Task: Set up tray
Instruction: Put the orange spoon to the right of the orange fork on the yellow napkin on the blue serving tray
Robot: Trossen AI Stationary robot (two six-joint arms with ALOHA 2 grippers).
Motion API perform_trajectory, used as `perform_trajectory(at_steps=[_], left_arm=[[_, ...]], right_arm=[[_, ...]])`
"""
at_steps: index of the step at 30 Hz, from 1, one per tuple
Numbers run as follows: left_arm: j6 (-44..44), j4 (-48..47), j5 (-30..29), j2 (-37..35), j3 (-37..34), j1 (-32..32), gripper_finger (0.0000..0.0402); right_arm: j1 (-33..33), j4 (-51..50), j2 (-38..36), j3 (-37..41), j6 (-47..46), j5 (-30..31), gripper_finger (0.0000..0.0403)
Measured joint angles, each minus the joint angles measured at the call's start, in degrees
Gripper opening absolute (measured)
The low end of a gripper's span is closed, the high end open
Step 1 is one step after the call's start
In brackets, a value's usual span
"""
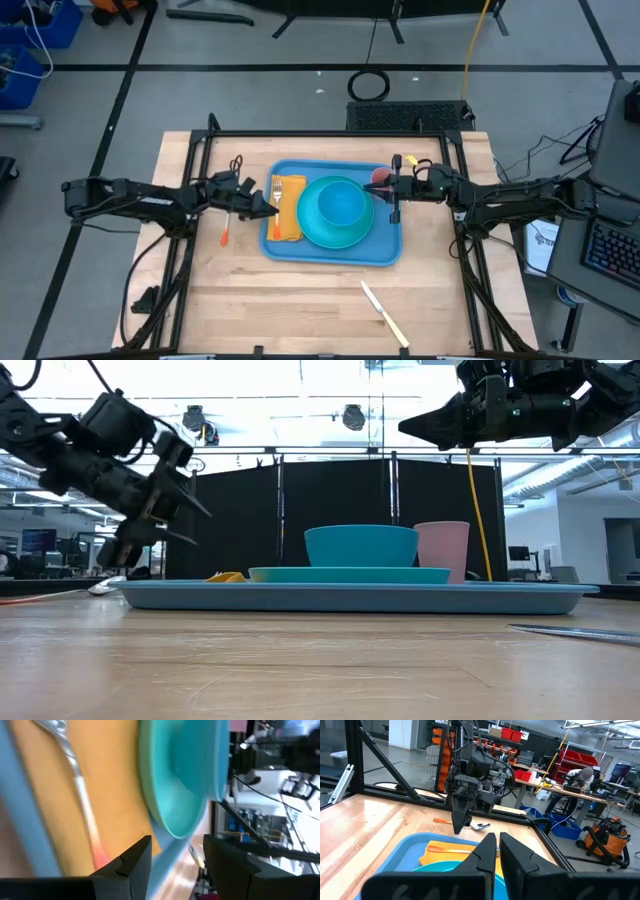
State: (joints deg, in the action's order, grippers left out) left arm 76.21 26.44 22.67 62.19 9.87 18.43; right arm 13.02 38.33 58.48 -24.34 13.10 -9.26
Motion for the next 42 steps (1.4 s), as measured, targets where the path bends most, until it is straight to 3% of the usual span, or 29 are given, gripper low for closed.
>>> perform_trajectory(at_steps=[8,17,21,27,30,35,38,42], left_arm=[[-2.0,-0.8,-7.3,-3.4,1.8,-7.9,0.0181],[-13.1,15.2,-18.3,-3.5,3.8,-16.6,0.0181],[-11.3,13.3,-22.3,-3.5,3.8,-17.4,0.0169],[-8.9,3.8,-27.7,-3.4,6.9,-19.0,0.0107],[-11.7,-6.7,-29.9,-3.4,12.6,-20.0,0.0081],[-11.6,-40.8,-34.7,-3.4,26.6,-20.6,0.005],[-9.7,-58.8,-39.3,-3.2,33.3,-21.7,0.0048],[-5.0,-72.7,-41.0,-3.2,36.5,-22.6,0.0065]], right_arm=[[0.0,0.0,0.0,0.0,0.0,0.0,0.0013],[0.0,0.0,0.0,0.0,-0.1,0.0,0.0013],[0.0,0.0,0.0,0.0,-0.4,0.0,0.0013],[0.0,0.0,0.0,0.0,-0.3,0.0,0.0013],[0.0,0.0,0.0,0.0,-0.2,0.0,0.0013],[0.0,0.0,0.0,0.0,0.0,0.0,0.0013],[0.0,-0.4,0.0,0.0,-0.3,0.0,0.0013],[0.0,-0.7,0.0,0.0,-0.4,0.0,0.0013]])
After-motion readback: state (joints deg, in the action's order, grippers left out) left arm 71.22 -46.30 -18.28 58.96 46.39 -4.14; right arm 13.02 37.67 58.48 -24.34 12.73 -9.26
